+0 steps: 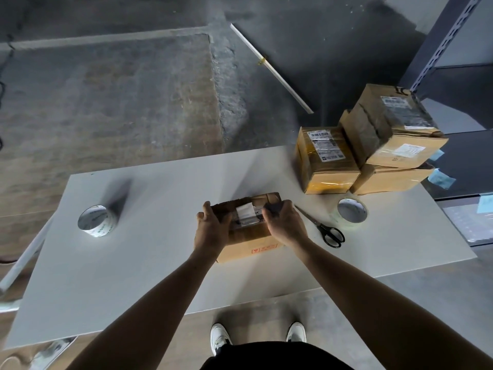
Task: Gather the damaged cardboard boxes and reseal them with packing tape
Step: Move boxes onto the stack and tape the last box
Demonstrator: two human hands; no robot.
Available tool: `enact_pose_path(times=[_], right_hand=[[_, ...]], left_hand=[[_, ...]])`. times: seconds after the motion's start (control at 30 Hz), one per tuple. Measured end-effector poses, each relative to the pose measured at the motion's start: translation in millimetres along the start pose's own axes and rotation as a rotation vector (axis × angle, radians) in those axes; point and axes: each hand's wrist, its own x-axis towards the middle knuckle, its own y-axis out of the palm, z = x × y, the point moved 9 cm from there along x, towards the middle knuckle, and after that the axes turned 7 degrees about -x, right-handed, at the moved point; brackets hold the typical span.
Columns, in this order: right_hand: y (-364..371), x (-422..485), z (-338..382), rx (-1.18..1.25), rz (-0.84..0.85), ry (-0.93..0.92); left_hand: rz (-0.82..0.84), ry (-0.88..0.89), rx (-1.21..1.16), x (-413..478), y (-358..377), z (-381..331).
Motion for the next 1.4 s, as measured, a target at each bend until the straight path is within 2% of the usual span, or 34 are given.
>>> enact_pose_path(times=[0.27,0.4,0.63,0.7,0.87,1.07,1.17,1.3,1.33,1.4], right_hand=[[-9,-3,-2,0.036,-0.048,-0.044],[-11,2,-11,0.111,-0.012,0.006],[11,1,-23,0.439,0.164,0.182],[19,0,-28,0.47,0.214,0.23],[14,-1,-14,0.309,0.252,0.06],[-6,-16,22,0.428,0.254,-0.087],[-11,-22,29,0.518,0.253,-0.081],[-17,-25,27,0.549,0.243,-0.114],[-17,-24,26,0.545,0.243,-0.12],[-19,-21,25,0.479,0.224,-0.108]], left_hand=[[-0.041,-0.01,-0.094,-3,-16,5],[0.041,0.185,-0.116,-7,-21,-6],[0.304,0.461,0.28,-17,-26,-33],[0.315,0.519,0.323,-17,-26,-38],[0.257,0.585,0.418,-17,-20,-65],[0.211,0.718,0.602,-20,8,-98],[0.221,0.747,0.652,-21,26,-98],[0.314,0.763,0.615,-20,33,-99],[0.288,0.72,0.574,-17,27,-99],[0.169,0.515,0.393,-5,6,-91]])
